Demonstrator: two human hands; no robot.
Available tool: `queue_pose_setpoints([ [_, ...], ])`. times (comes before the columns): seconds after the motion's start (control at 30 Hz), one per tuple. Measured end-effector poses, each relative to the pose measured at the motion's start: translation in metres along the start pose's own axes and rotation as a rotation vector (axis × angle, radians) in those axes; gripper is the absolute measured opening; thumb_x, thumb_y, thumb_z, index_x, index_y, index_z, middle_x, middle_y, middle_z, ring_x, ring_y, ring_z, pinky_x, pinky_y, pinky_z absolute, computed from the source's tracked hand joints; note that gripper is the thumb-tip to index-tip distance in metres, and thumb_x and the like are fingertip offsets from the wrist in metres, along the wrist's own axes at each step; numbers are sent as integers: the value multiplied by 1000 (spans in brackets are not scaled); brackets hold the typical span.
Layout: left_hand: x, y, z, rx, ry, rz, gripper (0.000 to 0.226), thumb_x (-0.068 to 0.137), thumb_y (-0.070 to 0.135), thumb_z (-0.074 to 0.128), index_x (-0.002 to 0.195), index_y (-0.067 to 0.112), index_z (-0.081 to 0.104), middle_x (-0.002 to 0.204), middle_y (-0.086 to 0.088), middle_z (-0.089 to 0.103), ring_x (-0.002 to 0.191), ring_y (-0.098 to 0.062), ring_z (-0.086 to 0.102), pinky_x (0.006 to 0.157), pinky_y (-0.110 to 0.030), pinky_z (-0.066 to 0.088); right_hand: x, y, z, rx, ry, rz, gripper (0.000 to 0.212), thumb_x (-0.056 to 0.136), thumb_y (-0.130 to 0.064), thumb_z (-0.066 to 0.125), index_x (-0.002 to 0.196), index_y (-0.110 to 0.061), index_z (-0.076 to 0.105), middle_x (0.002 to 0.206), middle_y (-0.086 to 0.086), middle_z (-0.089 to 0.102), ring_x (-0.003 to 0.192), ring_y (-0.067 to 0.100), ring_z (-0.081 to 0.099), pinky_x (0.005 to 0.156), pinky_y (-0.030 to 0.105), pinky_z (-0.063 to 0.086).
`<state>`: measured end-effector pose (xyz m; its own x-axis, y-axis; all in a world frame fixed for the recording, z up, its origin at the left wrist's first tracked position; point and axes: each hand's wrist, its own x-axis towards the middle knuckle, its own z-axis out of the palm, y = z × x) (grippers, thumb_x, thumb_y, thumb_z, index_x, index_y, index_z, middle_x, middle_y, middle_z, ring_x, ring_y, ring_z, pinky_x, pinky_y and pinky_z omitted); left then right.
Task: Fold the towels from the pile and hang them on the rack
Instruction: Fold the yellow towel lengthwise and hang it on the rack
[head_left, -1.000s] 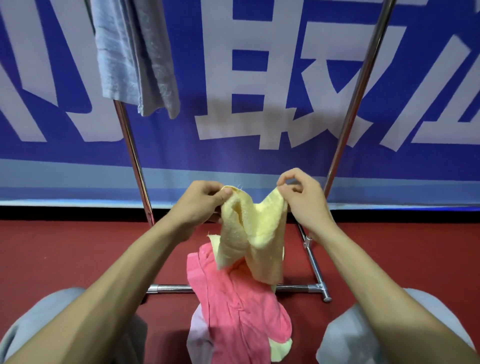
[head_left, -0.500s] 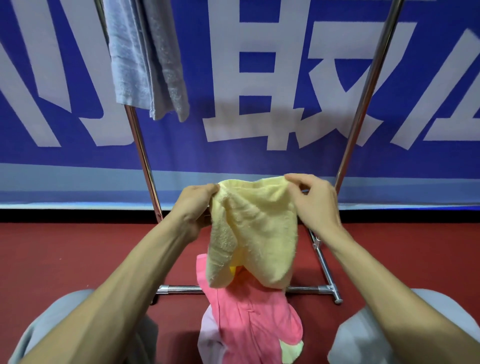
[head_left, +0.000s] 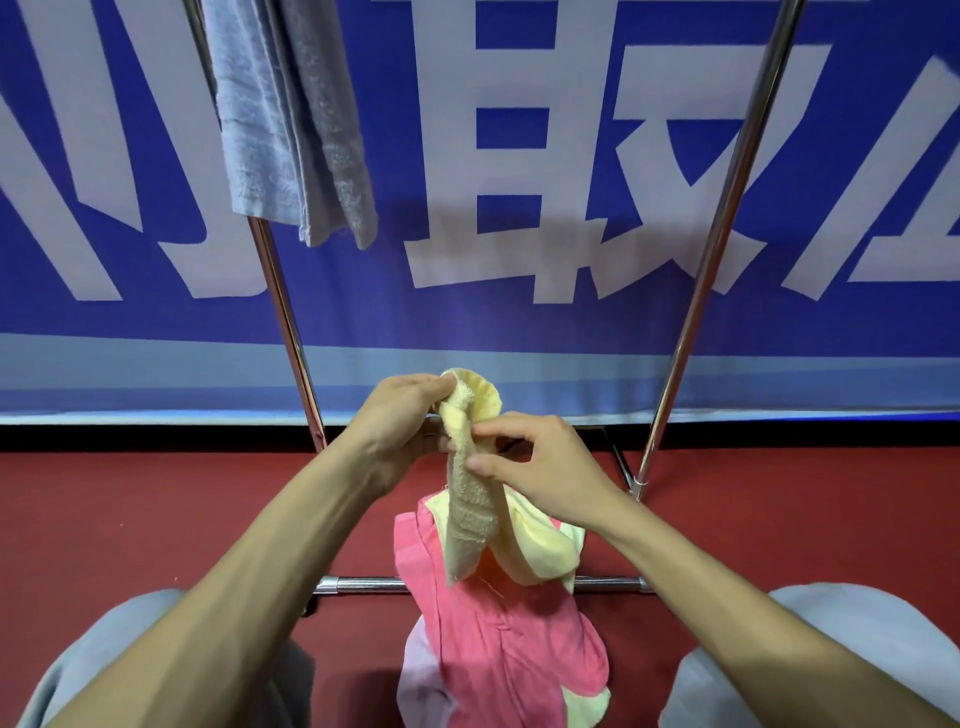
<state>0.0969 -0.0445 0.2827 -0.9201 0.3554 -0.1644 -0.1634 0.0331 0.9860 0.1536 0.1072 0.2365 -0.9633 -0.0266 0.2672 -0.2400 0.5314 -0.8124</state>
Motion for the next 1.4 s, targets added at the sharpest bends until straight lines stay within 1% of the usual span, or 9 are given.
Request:
queue_pose_setpoints([
  [0.27, 3, -3, -5, 140, 8, 35, 33, 93, 17, 55, 61, 12, 53, 50, 2, 43, 45, -11, 37, 55, -27, 28, 2, -1, 3, 46, 41, 56, 8, 73, -24, 80, 78, -28, 75, 73, -3, 71, 67, 10, 58, 69, 28, 47],
  [0.37, 4, -2, -10, 260, 120, 83, 7, 88, 11, 60, 82, 10, 62, 56, 0, 52, 52, -15, 42, 59, -28, 34, 1, -5, -8, -49, 101, 52, 5, 74, -24, 80, 77, -23, 77, 64, -17, 68, 61, -1, 59, 65, 16, 46],
  [0.43, 5, -2, -15, 319, 189, 139, 21, 85, 5, 59, 102, 16, 58, 58, 0, 59, 53, -16, 46, 60, -28, 40, 3, -7, -22, -76, 153, 49, 4, 74, -22, 79, 73, -23, 76, 62, -17, 68, 61, 0, 59, 65, 15, 46],
  [0.53, 1, 0, -13, 502, 108, 238, 22, 83, 3, 52, 90, 17, 67, 58, 1, 68, 62, -21, 63, 69, -33, 51, 3, -9, -38, -94, 213, 26, 13, 76, -20, 77, 67, -27, 72, 65, -7, 70, 65, 11, 62, 68, 25, 49],
  [0.73, 3, -7, -10, 1176, -23, 220, 58, 86, 62, 46, 61, 11, 59, 68, -11, 62, 65, -20, 53, 64, -34, 44, 1, -7, -55, -69, 239, -2, 11, 78, -16, 75, 70, -23, 72, 71, 1, 71, 72, 20, 65, 74, 32, 52],
  [0.83, 3, -12, -9, 1041, -95, 335, 68, 68, 81, 48, 80, 17, 66, 99, -6, 57, 89, -10, 56, 79, -28, 43, 0, -9, -59, -52, 223, -37, 10, 79, -13, 74, 72, -19, 71, 71, -1, 71, 71, 16, 65, 74, 26, 51],
  [0.97, -9, -9, 12, 701, -189, 414, 79, 66, 67, 62, 134, 29, 45, 132, 18, 42, 124, 6, 40, 99, -17, 30, -2, -12, -57, -26, 146, -75, 8, 80, -13, 73, 74, -18, 71, 73, 0, 71, 73, 16, 65, 75, 27, 52],
  [1.13, -4, -10, 22, 807, -121, 464, 27, 74, 48, 73, 75, 23, 64, 62, 12, 57, 59, 0, 48, 57, -17, 36, -3, -12, -55, -109, 121, -113, 8, 80, -18, 73, 73, -21, 70, 70, -1, 69, 70, 14, 63, 74, 32, 52],
  [1.4, -3, -9, 13, 690, -129, 469, 14, 87, 24, 67, 75, 20, 72, 67, 4, 68, 62, -3, 55, 64, -25, 44, -8, -9, -59, -194, -19, -117, 8, 79, -27, 76, 83, -22, 71, 78, -7, 68, 74, 10, 62, 77, 28, 49],
])
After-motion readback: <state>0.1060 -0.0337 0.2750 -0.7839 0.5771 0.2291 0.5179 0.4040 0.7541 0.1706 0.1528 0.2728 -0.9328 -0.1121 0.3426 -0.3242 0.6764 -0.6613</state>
